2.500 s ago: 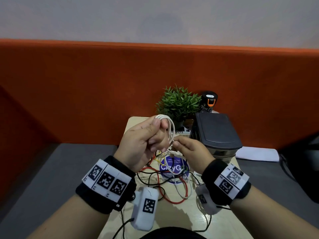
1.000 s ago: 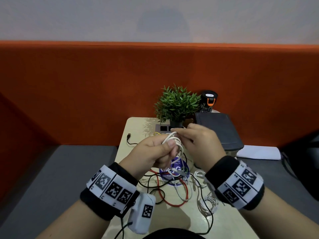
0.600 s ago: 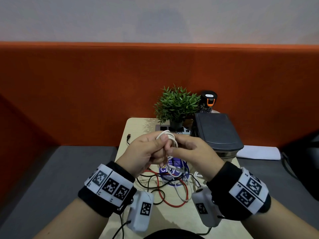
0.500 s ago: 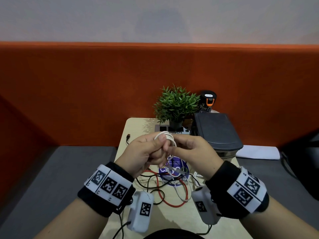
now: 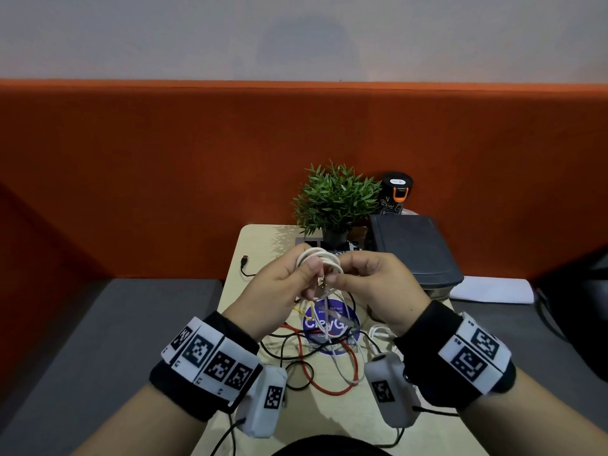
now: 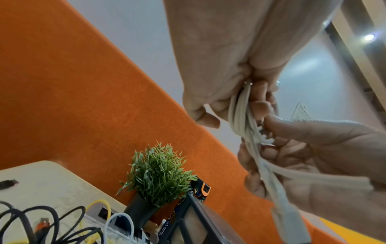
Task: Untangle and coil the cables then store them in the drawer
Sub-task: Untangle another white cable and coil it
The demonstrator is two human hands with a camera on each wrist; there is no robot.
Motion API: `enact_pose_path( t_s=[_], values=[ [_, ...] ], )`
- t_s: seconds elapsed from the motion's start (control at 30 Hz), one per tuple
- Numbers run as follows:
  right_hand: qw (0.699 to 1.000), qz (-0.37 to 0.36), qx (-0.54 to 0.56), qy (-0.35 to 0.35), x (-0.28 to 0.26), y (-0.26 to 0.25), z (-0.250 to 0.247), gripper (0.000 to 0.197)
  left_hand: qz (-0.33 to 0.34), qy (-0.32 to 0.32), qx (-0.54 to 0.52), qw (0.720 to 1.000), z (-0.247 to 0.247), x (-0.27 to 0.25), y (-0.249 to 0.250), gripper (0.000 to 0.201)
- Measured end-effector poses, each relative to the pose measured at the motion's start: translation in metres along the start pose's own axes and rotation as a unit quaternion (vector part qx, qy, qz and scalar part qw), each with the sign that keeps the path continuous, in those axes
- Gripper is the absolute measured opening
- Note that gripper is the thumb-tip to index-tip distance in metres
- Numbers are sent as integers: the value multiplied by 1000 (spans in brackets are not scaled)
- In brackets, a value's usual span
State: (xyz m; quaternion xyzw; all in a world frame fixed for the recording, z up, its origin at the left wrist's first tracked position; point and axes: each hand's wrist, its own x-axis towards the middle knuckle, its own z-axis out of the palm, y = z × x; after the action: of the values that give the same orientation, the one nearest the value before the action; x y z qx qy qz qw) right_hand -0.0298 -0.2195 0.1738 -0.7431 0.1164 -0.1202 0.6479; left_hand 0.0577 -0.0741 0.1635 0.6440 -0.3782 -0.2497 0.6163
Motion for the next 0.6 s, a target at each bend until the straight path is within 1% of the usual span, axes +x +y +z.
enact_pose_path(
  t_s=[0.1, 0.17, 0.2, 0.23, 0.27, 0.33, 0.43, 0.5, 0.6],
  values=[
    [997, 21, 73, -8, 0, 5, 1, 16, 22, -12, -8, 1000, 1, 0, 2, 25],
    [993, 31, 116, -14, 0, 8, 1, 20, 26, -20, -10, 999, 2, 0, 3, 44],
    [990, 34, 133, -19, 1, 9, 1, 21, 13, -10, -7, 1000, 2, 0, 3, 56],
    [988, 34, 146, -24, 1, 9, 1, 21, -14, 11, -14, 1000, 2, 0, 3, 64],
    [987, 34, 156, -29, 1, 10, 1, 19, -41, 29, -38, 998, 1, 0, 4, 65],
    [984, 31, 172, -36, 2, 10, 2, 19, -55, 42, -90, 994, 2, 2, 7, 52],
    [978, 33, 203, -42, 5, 10, 4, 31, -35, 40, -127, 990, 2, 5, 10, 32],
    [971, 33, 233, -45, 7, 10, 5, 38, -26, 46, -131, 990, 1, 8, 7, 28],
    [969, 18, 235, -68, 7, 9, 5, 40, -21, 56, -118, 991, 2, 9, 5, 26]
  ],
)
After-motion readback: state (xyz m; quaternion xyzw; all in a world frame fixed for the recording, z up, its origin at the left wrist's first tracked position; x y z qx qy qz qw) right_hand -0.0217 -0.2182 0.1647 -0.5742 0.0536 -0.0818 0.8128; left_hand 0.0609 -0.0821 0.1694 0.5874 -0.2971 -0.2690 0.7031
